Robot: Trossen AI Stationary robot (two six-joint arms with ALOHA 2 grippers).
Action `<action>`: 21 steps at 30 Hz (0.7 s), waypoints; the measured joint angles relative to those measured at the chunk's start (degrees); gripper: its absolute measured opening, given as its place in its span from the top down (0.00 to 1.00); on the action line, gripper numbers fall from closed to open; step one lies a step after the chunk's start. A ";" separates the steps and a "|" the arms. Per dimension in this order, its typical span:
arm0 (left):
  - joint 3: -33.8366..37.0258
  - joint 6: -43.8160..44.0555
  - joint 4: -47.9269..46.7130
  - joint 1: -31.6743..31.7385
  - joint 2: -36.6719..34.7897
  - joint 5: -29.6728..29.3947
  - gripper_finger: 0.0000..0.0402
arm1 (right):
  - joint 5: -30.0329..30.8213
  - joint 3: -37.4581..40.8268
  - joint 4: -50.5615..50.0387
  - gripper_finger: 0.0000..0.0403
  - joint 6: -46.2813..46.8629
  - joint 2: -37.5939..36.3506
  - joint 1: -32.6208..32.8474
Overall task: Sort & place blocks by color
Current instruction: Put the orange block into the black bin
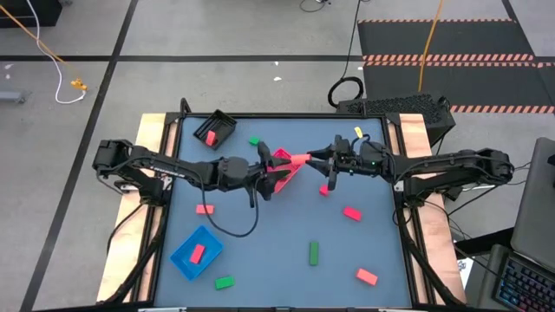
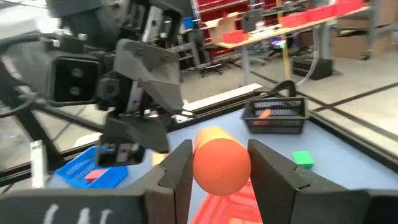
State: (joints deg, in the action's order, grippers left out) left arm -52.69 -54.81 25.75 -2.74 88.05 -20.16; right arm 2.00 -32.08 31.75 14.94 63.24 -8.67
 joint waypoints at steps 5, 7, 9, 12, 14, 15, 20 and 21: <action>0.00 4.38 0.74 0.00 0.00 -1.26 0.41 | 2.86 -0.01 -0.25 0.70 -0.84 0.00 0.00; 0.00 5.86 1.37 0.06 -0.02 -2.87 0.34 | 3.93 0.00 -0.27 0.70 -0.90 0.00 0.00; 0.00 6.79 1.28 0.27 -0.02 -3.39 0.27 | 3.98 0.00 0.10 0.70 -1.07 0.00 0.00; 0.00 7.73 1.26 0.78 -0.02 -3.48 0.18 | 3.98 0.00 1.61 0.70 -1.08 0.00 0.15; 0.00 7.80 1.15 0.92 -0.02 -3.47 0.13 | 3.94 -0.02 2.59 0.70 -1.08 0.00 0.53; 0.01 7.80 1.09 0.94 -0.02 -3.48 0.12 | 3.89 -0.01 3.08 0.70 -1.08 0.00 0.69; 0.02 7.28 2.27 0.79 -0.02 -3.43 0.11 | 3.81 0.00 4.11 0.70 -0.98 0.14 1.66; 0.02 7.32 2.81 0.75 0.07 -3.41 0.11 | 3.74 0.00 4.76 0.70 -0.83 0.39 1.77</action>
State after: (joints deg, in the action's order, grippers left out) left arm -52.66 -47.49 28.56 -2.00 88.12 -23.57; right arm 5.74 -32.08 36.51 14.11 63.64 -6.90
